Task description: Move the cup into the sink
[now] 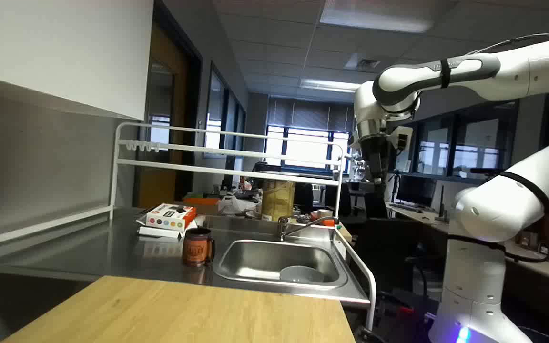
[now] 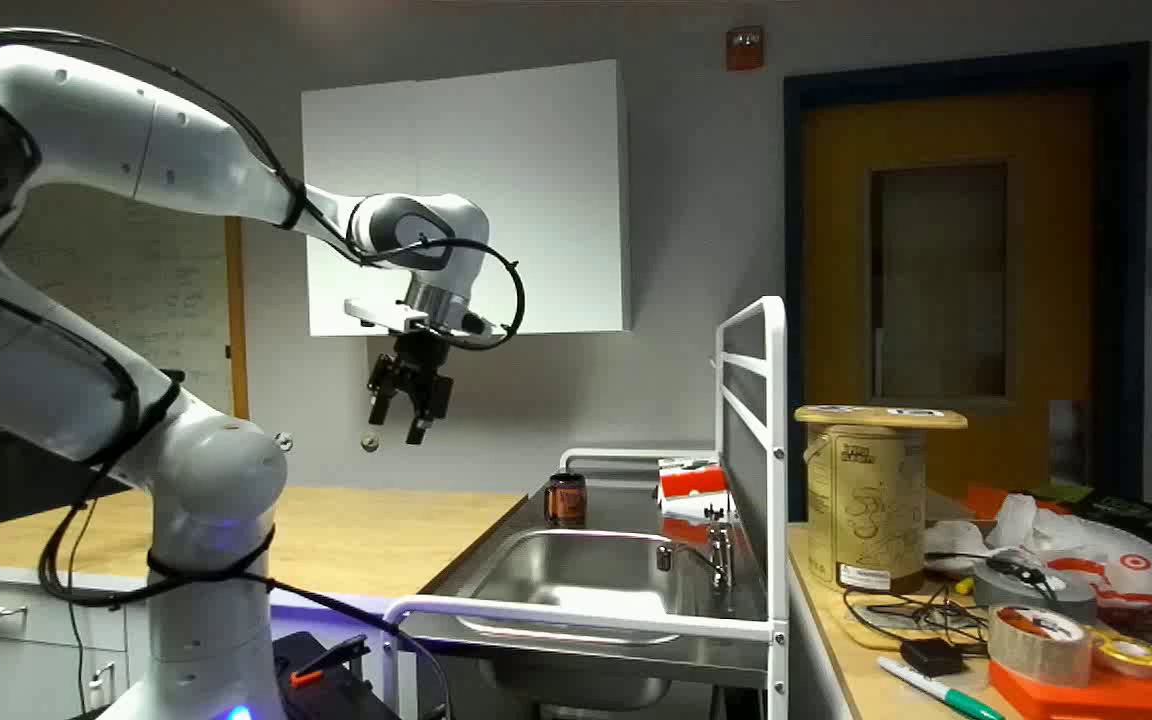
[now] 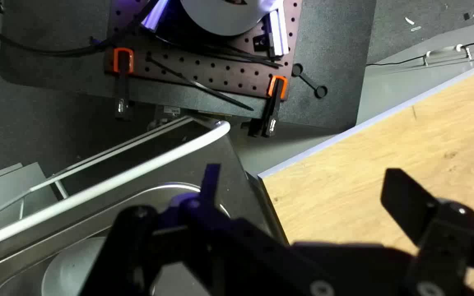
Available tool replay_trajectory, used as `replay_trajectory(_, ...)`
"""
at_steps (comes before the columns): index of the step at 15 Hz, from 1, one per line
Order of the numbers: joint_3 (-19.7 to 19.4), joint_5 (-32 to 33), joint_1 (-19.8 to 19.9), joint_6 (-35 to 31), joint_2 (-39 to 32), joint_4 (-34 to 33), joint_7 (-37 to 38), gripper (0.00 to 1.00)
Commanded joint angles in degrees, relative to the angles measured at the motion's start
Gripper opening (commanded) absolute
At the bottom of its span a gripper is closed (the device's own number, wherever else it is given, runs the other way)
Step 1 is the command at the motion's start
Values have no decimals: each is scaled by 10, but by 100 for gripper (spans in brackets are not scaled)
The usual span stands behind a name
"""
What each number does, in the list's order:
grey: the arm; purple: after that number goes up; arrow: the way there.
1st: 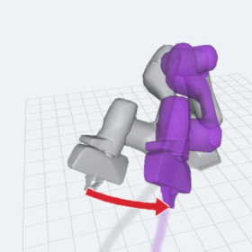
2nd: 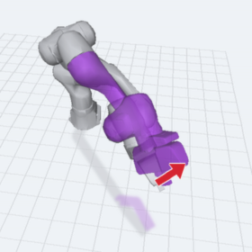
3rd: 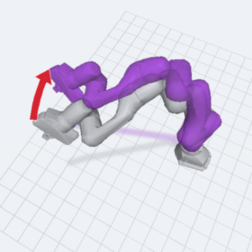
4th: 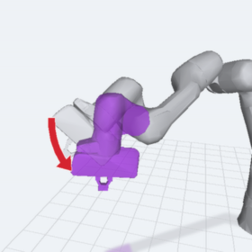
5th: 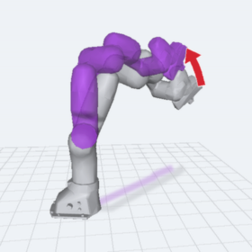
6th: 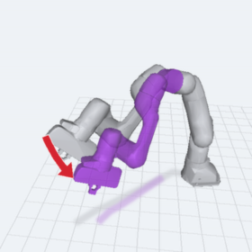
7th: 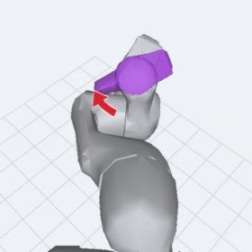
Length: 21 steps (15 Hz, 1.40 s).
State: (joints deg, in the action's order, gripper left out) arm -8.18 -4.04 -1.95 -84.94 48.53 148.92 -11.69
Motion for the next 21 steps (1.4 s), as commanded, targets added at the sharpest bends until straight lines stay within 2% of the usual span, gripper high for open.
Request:
replay_trajectory(1,6,-3,8,0,-1,-1,-5,100)
replay_trajectory(11,8,-10,15,-3,-18,-5,13,100)
replay_trajectory(16,23,-48,43,-40,-136,-66,124,100)
replay_trajectory(19,48,-81,48,-86,-233,-128,211,100)
replay_trajectory(21,67,-97,46,-94,-301,-181,274,100)
